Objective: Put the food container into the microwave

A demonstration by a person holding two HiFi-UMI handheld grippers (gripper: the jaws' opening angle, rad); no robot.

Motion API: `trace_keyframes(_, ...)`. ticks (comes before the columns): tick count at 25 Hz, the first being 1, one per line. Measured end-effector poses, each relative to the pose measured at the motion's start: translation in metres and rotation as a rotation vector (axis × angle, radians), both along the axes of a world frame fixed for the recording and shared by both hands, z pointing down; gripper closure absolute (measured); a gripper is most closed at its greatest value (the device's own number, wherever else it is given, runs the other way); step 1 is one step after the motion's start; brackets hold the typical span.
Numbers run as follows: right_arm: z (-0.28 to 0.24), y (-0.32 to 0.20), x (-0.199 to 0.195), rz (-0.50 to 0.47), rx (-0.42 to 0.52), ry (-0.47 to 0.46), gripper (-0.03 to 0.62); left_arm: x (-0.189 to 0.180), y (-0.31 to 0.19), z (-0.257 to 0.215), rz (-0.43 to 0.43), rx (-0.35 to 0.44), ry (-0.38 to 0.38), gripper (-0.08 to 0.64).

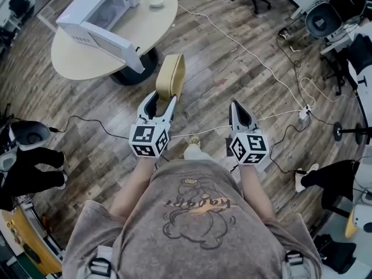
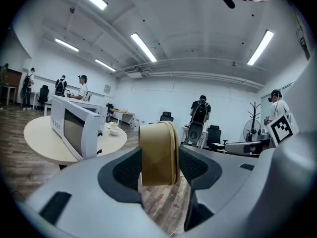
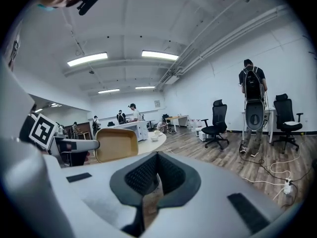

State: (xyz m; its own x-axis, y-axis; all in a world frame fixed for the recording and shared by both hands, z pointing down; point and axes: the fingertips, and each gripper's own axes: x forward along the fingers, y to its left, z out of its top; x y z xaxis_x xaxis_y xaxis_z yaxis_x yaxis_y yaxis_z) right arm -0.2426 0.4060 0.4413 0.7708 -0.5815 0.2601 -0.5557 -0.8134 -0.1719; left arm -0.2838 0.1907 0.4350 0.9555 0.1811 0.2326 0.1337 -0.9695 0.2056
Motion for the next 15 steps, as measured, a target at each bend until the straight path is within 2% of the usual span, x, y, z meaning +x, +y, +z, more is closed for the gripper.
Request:
trace_keyframes(8, 0.004, 0.004, 0.081, -0.063, 0.008, -0.013, 0.598, 0.068, 0.005, 0.001, -0.069, 0.015, 0.005, 0.312)
trace_keyframes(15, 0.008, -0.01, 0.123, -0.101, 0.019, -0.019, 0.598, 0.108, -0.004, -0.002, -0.103, 0.018, 0.012, 0.312)
